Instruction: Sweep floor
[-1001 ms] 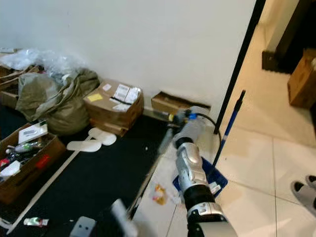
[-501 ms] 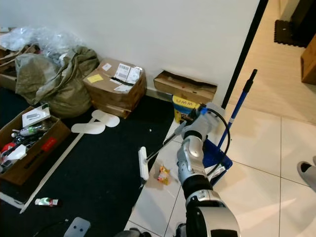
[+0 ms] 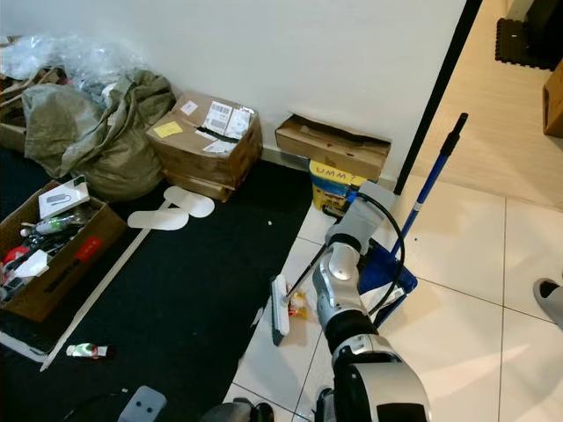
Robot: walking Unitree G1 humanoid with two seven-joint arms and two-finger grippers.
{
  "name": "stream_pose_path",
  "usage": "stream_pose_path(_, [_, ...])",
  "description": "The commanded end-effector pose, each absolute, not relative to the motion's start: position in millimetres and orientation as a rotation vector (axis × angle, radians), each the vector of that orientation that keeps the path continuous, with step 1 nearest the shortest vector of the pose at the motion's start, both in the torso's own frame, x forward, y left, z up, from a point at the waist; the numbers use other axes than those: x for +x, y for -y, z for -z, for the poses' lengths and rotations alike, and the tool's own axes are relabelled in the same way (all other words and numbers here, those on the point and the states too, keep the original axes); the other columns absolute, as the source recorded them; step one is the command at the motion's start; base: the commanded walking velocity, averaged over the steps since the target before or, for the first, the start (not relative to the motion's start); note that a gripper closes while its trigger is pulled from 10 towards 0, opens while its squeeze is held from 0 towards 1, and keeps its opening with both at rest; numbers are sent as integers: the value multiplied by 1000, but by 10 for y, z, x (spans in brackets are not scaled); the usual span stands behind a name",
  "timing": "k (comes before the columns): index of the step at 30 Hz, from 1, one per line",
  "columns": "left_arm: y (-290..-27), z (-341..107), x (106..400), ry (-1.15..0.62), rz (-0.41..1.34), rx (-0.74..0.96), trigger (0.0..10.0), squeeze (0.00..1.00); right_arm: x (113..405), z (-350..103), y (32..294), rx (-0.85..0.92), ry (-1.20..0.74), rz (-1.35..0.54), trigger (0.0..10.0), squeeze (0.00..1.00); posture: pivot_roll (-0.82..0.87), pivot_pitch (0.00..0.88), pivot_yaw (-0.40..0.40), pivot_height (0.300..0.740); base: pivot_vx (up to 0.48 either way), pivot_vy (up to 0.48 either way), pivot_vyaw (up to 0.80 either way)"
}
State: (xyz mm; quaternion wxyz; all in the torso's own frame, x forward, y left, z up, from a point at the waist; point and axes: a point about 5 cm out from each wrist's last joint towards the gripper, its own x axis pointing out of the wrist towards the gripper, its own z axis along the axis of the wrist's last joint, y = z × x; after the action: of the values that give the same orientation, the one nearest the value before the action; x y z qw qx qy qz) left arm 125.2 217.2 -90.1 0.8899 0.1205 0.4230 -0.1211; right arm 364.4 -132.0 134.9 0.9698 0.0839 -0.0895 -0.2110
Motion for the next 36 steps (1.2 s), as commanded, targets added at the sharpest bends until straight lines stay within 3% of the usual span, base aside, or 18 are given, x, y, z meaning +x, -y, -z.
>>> stream_pose_path(1, [-2218, 930, 1130, -917, 267, 265, 10000, 0, 3646, -1367, 1366, 35, 207, 446, 10000, 0, 74, 314, 72, 740, 0, 0, 0])
stream_pose_path(9, [-2209, 930, 1159, -921, 265, 267, 10000, 0, 3664, -1382, 1588, -140, 203, 517, 10000, 0, 55, 312, 61, 740, 0, 0, 0])
stream_pose_path(17, [-2162, 943, 1150, -922, 275, 262, 10000, 0, 3691, -1502, 1588, -34, 266, 471, 10000, 0, 39, 313, 65, 740, 0, 0, 0])
stream_pose_path(20, [-2143, 940, 1164, -915, 280, 260, 10000, 0, 3694, -1635, 1425, 46, 368, 297, 10000, 0, 34, 313, 65, 740, 0, 0, 0])
stream_pose_path(25, [-2143, 936, 1178, -911, 278, 260, 10000, 0, 3685, -1705, 1320, 65, 416, 164, 10000, 0, 33, 310, 62, 740, 0, 0, 0])
stream_pose_path(32, [-2134, 944, 1167, -916, 273, 257, 10000, 0, 3693, -1836, 1232, 34, 477, -24, 10000, 0, 33, 308, 59, 740, 0, 0, 0])
stream_pose_path(36, [-2138, 948, 1148, -919, 266, 252, 10000, 0, 3690, -1904, 1197, -75, 520, -143, 10000, 0, 41, 311, 59, 740, 0, 0, 0])
